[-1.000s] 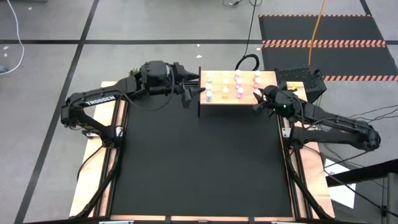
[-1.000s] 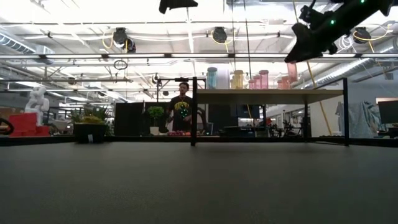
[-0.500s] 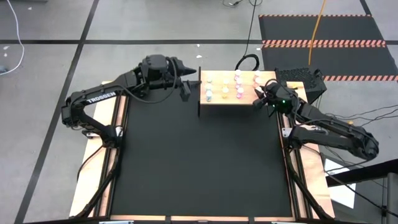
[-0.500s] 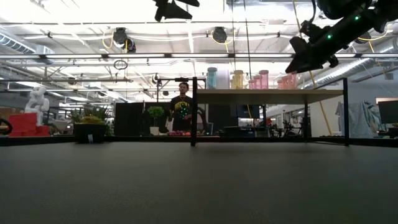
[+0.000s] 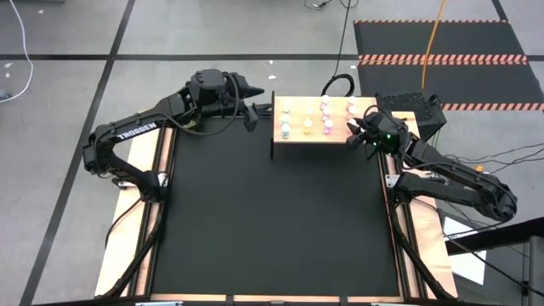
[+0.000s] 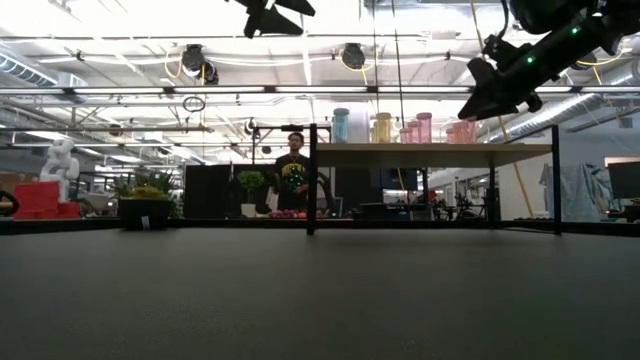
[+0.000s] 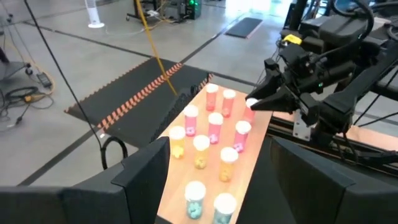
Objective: Pick and place medicine bottles onto shelf by color
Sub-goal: Put the orange pill bottle aligned with the other orange pill bottles on the shelf, then return to Home Position
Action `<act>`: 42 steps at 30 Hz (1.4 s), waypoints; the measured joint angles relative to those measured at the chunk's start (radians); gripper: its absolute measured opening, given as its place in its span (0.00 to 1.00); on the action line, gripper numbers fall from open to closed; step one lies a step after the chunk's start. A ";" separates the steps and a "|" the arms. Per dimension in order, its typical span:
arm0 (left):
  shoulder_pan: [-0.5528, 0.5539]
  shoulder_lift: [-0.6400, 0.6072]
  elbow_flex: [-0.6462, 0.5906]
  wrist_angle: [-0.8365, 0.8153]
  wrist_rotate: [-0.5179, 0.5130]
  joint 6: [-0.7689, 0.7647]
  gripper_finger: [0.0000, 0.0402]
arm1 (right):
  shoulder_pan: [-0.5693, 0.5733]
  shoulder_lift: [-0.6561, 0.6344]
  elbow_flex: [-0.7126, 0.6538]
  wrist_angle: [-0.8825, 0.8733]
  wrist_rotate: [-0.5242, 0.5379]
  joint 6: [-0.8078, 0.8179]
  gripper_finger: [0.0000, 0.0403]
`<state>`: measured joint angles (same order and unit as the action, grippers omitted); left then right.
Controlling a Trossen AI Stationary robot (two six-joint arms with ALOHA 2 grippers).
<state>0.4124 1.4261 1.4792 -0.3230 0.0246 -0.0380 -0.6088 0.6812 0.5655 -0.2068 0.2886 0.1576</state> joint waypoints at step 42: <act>-0.039 -0.548 -0.212 -0.013 -0.059 -0.027 0.04 | 0.560 0.249 0.242 0.356 -0.317 0.127 0.07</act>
<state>0.3735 0.8781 1.2676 -0.3357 -0.0345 -0.0648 -0.0492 0.9298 0.8074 0.1497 -0.0285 0.2843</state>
